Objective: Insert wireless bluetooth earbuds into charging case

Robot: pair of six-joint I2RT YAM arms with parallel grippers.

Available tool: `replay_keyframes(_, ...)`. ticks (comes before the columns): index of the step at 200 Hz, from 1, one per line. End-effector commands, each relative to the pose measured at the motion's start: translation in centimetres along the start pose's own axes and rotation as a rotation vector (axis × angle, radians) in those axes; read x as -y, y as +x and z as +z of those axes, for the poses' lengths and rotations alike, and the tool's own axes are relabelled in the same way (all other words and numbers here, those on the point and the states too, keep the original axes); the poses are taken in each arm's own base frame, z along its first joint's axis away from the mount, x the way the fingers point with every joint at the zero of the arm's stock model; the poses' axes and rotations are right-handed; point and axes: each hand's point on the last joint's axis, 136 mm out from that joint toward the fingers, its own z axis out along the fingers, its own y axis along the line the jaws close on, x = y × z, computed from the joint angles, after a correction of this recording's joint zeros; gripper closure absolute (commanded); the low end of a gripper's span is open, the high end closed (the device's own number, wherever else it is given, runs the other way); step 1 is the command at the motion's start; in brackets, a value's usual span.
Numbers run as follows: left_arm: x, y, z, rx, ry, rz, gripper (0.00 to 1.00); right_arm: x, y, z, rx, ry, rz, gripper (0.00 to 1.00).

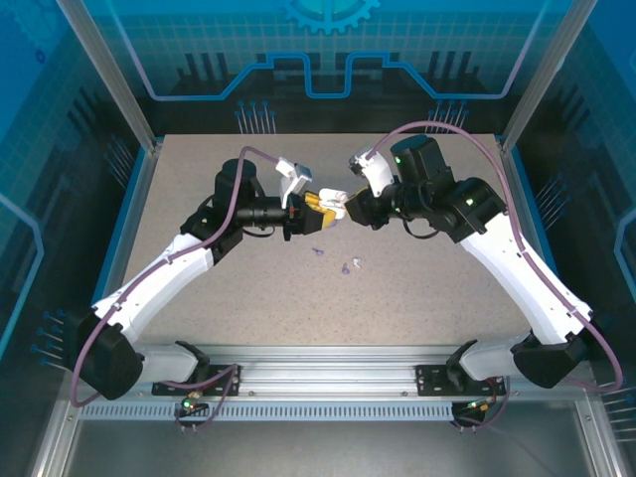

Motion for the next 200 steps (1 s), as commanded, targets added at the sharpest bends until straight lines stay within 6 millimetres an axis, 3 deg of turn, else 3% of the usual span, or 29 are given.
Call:
replay_keyframes(1, 0.6, -1.4, -0.8, 0.048, -0.011, 0.040, 0.95, -0.4, 0.0, -1.5, 0.016, 0.014, -0.021, 0.76)
replay_keyframes(21, 0.8, -1.1, -0.7, 0.037, 0.002, 0.043, 0.94, -0.4, -0.6, -1.9, 0.042, 0.016, -0.019, 0.72)
replay_keyframes(48, 0.7, -0.5, -0.7, 0.016, -0.002, 0.051, 0.95, -0.8, -1.6, -2.6, 0.081, -0.001, -0.011, 0.58)
replay_keyframes(77, 0.9, -0.4, -0.7, 0.012, 0.004, 0.059, 0.94, -1.1, -2.1, -1.9, 0.075, -0.025, 0.012, 0.50)
replay_keyframes(172, 1.2, -0.3, -0.6, 0.007, 0.015, 0.067, 0.95, -0.4, -2.5, 0.9, 0.015, 0.041, 0.016, 0.51)
replay_keyframes(200, 1.0, -0.4, -0.7, 0.011, 0.000, 0.067, 0.95, -0.3, -1.8, 1.4, -0.016, 0.048, 0.013, 0.60)
